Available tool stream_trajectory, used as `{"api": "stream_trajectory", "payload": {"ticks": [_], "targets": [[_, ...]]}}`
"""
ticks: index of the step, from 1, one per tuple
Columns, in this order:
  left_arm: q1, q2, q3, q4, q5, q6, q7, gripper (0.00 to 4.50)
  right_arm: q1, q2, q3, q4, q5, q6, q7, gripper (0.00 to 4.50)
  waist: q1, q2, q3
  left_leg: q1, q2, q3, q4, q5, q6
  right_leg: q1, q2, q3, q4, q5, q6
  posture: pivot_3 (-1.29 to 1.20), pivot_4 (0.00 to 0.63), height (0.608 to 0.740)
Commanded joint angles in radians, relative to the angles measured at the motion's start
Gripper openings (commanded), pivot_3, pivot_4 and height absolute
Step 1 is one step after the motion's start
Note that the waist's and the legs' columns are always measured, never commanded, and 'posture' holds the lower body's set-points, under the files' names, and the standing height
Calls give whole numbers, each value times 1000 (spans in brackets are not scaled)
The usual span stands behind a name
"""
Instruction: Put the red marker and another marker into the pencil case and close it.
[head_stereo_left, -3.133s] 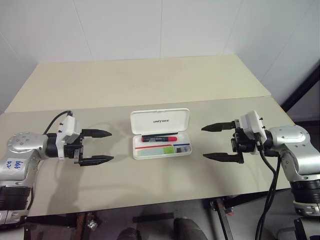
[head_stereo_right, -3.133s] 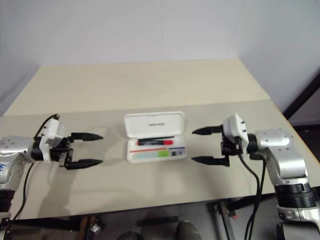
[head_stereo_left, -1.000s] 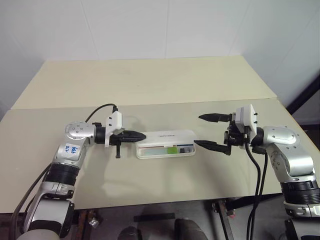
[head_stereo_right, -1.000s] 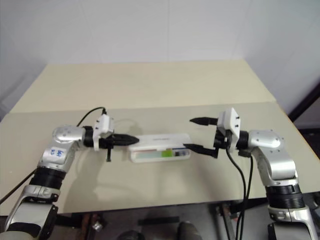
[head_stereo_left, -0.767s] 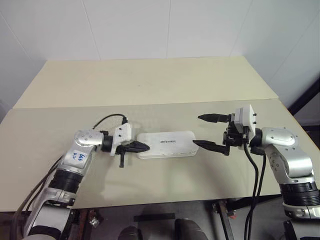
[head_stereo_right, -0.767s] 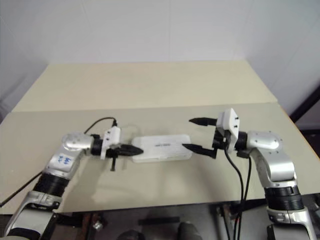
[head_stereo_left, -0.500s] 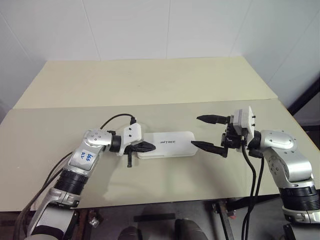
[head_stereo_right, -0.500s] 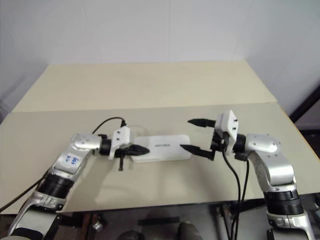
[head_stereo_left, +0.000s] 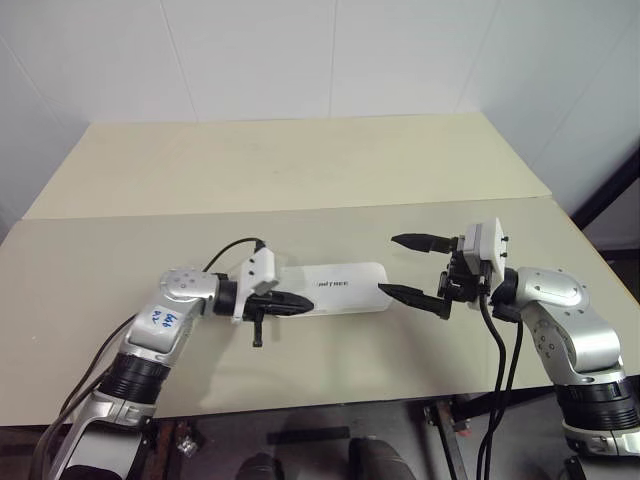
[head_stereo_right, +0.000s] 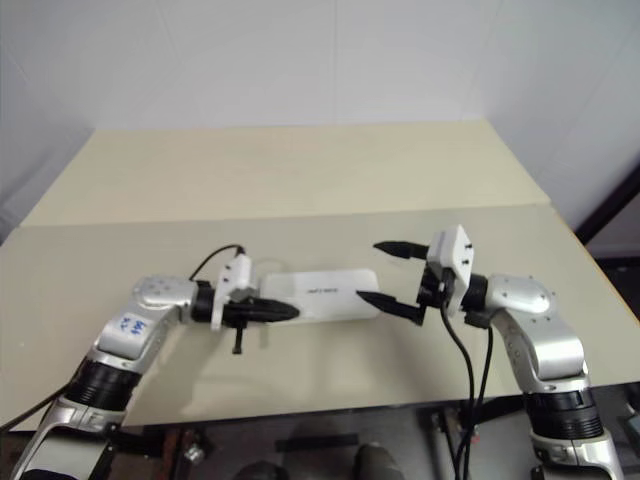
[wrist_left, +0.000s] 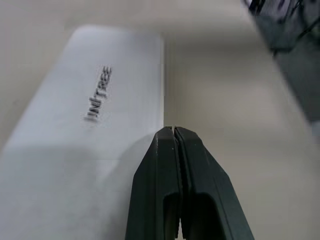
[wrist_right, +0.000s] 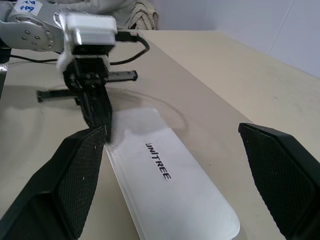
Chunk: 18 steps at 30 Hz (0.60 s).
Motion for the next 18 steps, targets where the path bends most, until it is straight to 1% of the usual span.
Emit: {"api": "stream_trajectory", "payload": {"ticks": [1,4,9,12,17,18], "targets": [[-7,37,116,-25,-74,-74,-27,34,-26,-15,-13,21,18,-15,28,4500,-1,0,0,0,0,0,0,0,0,0,0,0,0,0,0,0,150,740],[-12,70,184,7,-95,-126,-37,34,-43,-28,-17,82,-1,-34,52,4500,0,0,0,0,0,0,0,0,0,0,0,0,-1,0,0,0,150,740],[21,135,283,12,-146,-97,-36,34,-74,-42,-15,153,-25,-70,85,4500,-1,0,0,0,0,0,-1,0,0,0,0,0,-2,0,0,0,150,740],[49,165,324,15,-166,-96,-40,637,-85,-50,-15,174,-33,-83,99,4500,-1,0,0,0,0,1,-2,0,1,0,0,0,-3,0,0,0,150,740],[62,192,361,63,-167,-127,-45,2245,-93,-75,-30,191,-40,-90,108,4500,0,0,0,0,0,1,-1,-1,1,0,0,0,-3,0,0,0,150,740],[74,200,362,61,-170,-126,-56,2639,-90,-82,-33,193,-44,-97,112,4500,0,0,0,0,0,1,-1,-1,1,0,0,0,-3,0,0,0,150,740]]}}
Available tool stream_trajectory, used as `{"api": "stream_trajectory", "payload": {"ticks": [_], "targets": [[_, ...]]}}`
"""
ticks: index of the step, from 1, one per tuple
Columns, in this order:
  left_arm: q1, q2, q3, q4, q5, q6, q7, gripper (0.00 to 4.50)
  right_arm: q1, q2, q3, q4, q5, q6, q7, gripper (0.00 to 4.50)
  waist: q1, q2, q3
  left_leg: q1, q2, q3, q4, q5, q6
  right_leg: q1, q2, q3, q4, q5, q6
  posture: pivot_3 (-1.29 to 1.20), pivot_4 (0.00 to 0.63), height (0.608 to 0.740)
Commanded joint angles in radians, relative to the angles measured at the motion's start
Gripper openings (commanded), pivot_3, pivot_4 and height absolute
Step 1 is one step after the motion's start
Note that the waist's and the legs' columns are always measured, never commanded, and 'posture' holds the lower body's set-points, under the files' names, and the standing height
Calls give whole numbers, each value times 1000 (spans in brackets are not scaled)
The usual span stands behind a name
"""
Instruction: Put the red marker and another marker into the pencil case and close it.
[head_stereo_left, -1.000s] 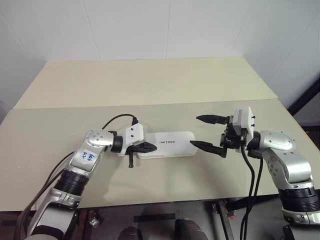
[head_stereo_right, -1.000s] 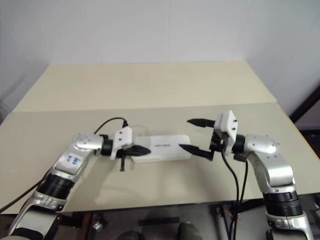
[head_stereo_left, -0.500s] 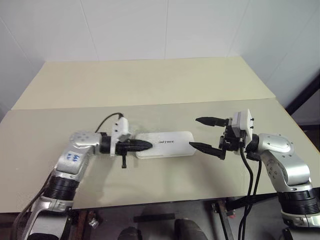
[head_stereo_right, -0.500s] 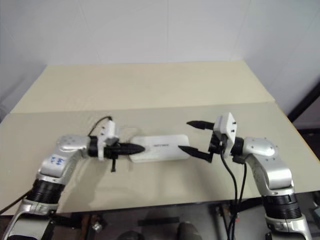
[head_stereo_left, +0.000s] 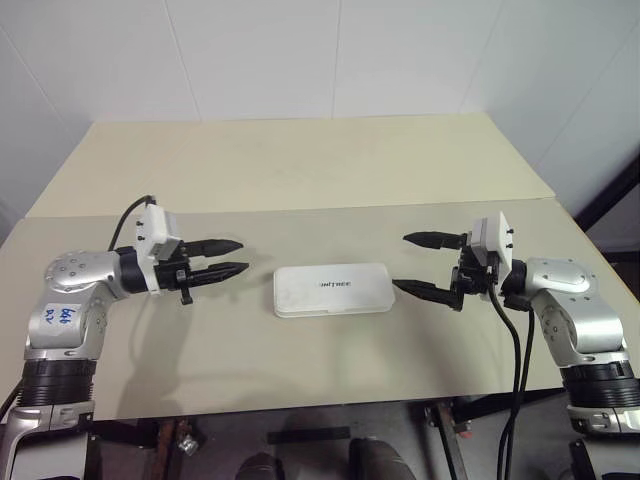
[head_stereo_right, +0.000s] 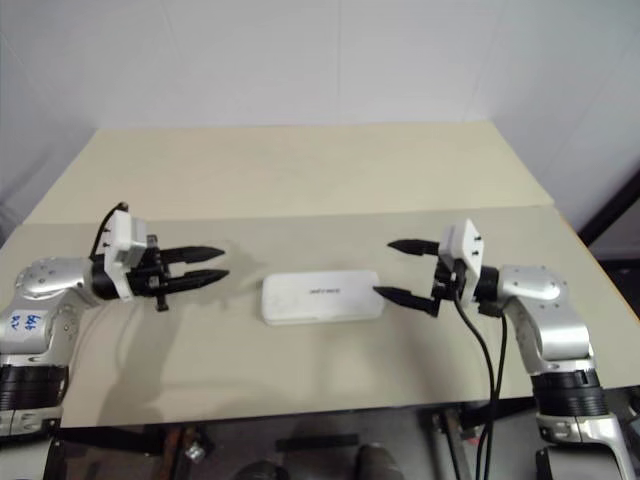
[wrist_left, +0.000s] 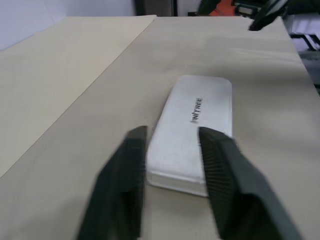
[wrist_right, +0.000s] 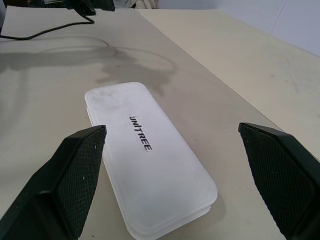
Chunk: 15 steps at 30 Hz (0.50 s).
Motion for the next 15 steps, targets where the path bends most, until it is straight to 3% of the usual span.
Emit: {"api": "stream_trajectory", "payload": {"ticks": [1,6,15], "targets": [[23,36,37,2,-20,-31,-24,2950,-10,-36,-33,-6,-2,-35,15,4500,-1,0,0,0,0,0,0,0,0,0,0,0,0,0,0,0,150,740],[50,45,58,-1,-27,-45,-9,4460,13,-62,-48,-9,-1,-56,28,4500,0,0,0,0,0,0,0,0,0,0,0,0,-1,0,0,0,150,740],[45,51,58,53,5,-109,-3,4460,9,-121,-62,36,-13,-97,50,4500,0,0,0,0,0,1,0,0,0,0,0,0,-1,0,0,0,150,740]]}}
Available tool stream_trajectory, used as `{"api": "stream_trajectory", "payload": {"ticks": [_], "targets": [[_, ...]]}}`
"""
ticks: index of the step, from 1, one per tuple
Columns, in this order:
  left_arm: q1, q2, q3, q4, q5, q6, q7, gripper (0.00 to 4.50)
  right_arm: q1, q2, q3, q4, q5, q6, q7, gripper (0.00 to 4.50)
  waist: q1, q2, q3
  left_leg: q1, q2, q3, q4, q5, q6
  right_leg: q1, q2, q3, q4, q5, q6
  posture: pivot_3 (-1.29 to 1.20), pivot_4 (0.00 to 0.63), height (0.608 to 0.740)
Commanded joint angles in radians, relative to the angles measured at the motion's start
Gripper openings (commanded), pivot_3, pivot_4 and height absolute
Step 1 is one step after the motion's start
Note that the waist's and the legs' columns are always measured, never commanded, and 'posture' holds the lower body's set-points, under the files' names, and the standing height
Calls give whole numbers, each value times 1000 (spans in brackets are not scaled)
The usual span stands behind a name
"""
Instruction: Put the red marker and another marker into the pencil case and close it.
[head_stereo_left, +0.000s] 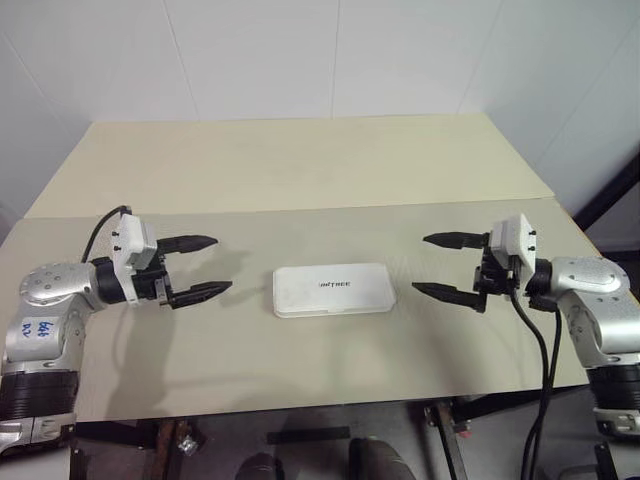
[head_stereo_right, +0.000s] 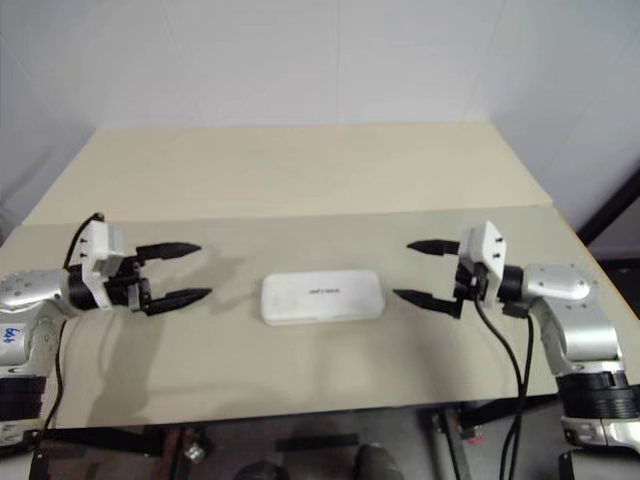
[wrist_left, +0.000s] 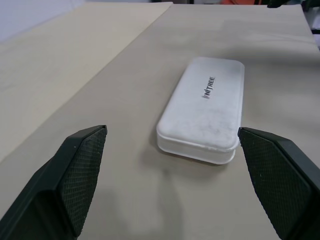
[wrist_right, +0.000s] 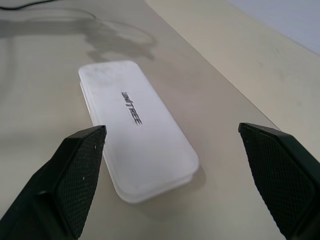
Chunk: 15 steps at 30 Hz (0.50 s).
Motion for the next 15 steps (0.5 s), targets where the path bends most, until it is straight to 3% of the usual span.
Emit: {"api": "stream_trajectory", "payload": {"ticks": [1,7,15], "targets": [[-21,10,7,16,17,-56,17,4460,-21,-29,-32,2,-1,-34,17,4500,0,0,0,0,0,0,0,0,0,0,0,0,0,0,0,0,150,740],[-32,10,-15,-2,-1,-30,12,4460,-52,-45,-22,32,-21,-48,33,4500,-1,0,0,0,0,1,0,0,0,0,0,0,0,0,0,0,150,740],[-22,11,-8,10,3,-38,37,4460,-115,21,21,57,-36,-57,15,4500,-2,0,0,0,0,1,0,0,0,0,0,0,0,0,0,0,150,740]]}}
